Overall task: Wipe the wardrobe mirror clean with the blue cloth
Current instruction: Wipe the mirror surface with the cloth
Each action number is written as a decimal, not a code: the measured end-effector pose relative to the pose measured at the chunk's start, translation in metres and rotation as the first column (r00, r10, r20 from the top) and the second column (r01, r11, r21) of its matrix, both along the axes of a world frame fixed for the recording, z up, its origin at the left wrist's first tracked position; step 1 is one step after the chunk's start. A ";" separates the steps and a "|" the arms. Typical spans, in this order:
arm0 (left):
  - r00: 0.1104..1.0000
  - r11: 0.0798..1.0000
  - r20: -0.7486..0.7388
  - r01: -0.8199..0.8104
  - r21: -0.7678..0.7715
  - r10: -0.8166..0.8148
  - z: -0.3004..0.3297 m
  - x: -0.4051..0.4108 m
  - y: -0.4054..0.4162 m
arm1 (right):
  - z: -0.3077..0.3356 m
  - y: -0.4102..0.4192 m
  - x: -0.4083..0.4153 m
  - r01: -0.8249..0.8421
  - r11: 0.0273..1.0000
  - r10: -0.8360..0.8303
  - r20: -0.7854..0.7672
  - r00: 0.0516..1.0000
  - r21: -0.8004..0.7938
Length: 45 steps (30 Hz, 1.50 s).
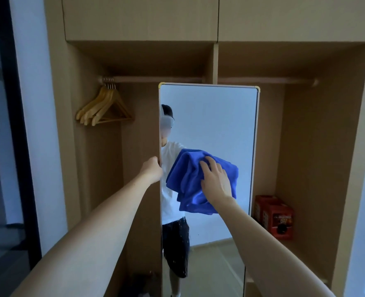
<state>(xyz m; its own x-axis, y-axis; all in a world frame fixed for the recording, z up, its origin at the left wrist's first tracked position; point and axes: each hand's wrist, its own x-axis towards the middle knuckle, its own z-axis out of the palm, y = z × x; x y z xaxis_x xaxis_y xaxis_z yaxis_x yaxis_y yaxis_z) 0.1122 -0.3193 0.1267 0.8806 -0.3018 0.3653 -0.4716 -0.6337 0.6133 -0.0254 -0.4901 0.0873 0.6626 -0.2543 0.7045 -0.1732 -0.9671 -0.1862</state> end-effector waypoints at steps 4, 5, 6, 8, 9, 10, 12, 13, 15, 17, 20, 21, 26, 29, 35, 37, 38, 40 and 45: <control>1.000 1.000 0.000 0.004 0.005 -0.004 0.000 -0.002 0.001 | 0.003 0.001 0.017 0.132 0.978 -0.155 0.145 0.977 0.159; 1.000 1.000 0.002 0.006 0.005 -0.006 0.001 -0.002 0.002 | 0.003 0.001 0.019 0.155 0.972 -0.184 0.159 0.970 0.177; 1.000 1.000 0.001 0.007 0.005 -0.007 0.001 -0.003 0.002 | 0.004 0.002 0.019 0.173 0.970 -0.198 0.141 0.970 0.171; 1.000 1.000 0.003 0.011 0.002 -0.011 0.002 -0.004 0.003 | 0.006 0.001 0.022 0.188 0.973 -0.199 0.079 0.977 0.133; 1.000 1.000 0.003 0.011 0.003 -0.011 0.002 -0.005 0.003 | 0.009 0.001 0.022 0.175 0.976 -0.184 0.064 0.981 0.132; 1.000 1.000 -0.002 0.011 0.006 -0.011 0.003 -0.005 0.003 | 0.011 0.001 0.021 0.152 0.979 -0.166 0.102 0.981 0.136; 1.000 1.000 -0.015 0.021 0.010 -0.021 0.003 -0.006 0.003 | 0.017 0.003 0.021 0.092 0.981 -0.141 0.301 0.943 0.171; 0.999 0.999 -0.018 0.034 0.007 -0.034 0.004 -0.006 0.004 | 0.022 0.005 0.023 0.063 0.980 -0.136 0.396 0.908 0.191; 0.998 0.998 -0.020 0.062 0.003 -0.062 0.004 -0.006 0.004 | 0.036 0.009 0.030 0.009 0.983 -0.096 0.476 0.874 0.182; 0.998 0.998 -0.014 0.067 -0.001 -0.067 0.004 -0.007 0.004 | 0.043 0.015 0.038 -0.008 0.990 -0.056 0.448 0.892 0.138; 0.999 0.999 -0.008 0.052 0.002 -0.052 0.006 -0.012 0.005 | 0.028 0.019 0.045 0.013 0.998 -0.038 0.426 0.904 0.062; 0.999 0.999 -0.003 0.048 0.005 -0.048 0.006 -0.011 0.005 | 0.017 0.018 0.047 0.056 0.998 -0.054 0.407 0.912 0.005; 0.999 0.999 0.018 0.029 0.017 -0.030 0.005 -0.011 0.005 | -0.019 0.009 0.045 0.172 0.964 -0.134 0.192 0.972 -0.202; 0.999 0.999 0.028 0.026 0.020 -0.026 0.005 -0.011 0.005 | -0.023 0.012 0.041 0.179 0.956 -0.159 0.100 0.982 -0.232; 0.999 1.000 0.040 0.020 0.021 -0.021 0.005 -0.014 0.004 | -0.017 0.010 0.041 0.264 0.918 -0.281 -0.018 0.959 -0.298; 0.999 1.000 0.039 0.030 0.003 -0.030 0.006 -0.016 0.003 | -0.013 0.008 0.040 0.284 0.906 -0.302 -0.011 0.953 -0.313; 0.999 0.999 0.039 0.034 0.000 -0.034 0.006 -0.016 0.003 | -0.009 0.007 0.040 0.290 0.904 -0.299 0.019 0.954 -0.314; 0.999 0.999 0.035 0.034 -0.002 -0.034 0.006 -0.016 0.003 | -0.002 0.003 0.038 0.279 0.915 -0.265 0.086 0.960 -0.290; 1.000 1.000 0.001 0.027 -0.016 -0.027 0.007 -0.016 0.004 | -0.012 0.009 0.043 0.240 0.939 -0.220 0.109 0.969 -0.246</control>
<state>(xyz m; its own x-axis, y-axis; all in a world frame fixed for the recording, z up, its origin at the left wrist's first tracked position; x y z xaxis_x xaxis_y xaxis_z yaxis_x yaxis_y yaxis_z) 0.0967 -0.3155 0.1337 0.8717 -0.3200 0.3711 -0.4893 -0.6109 0.6225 0.0177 -0.4809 0.0754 0.5471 -0.1978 0.8134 -0.3913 -0.9194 0.0396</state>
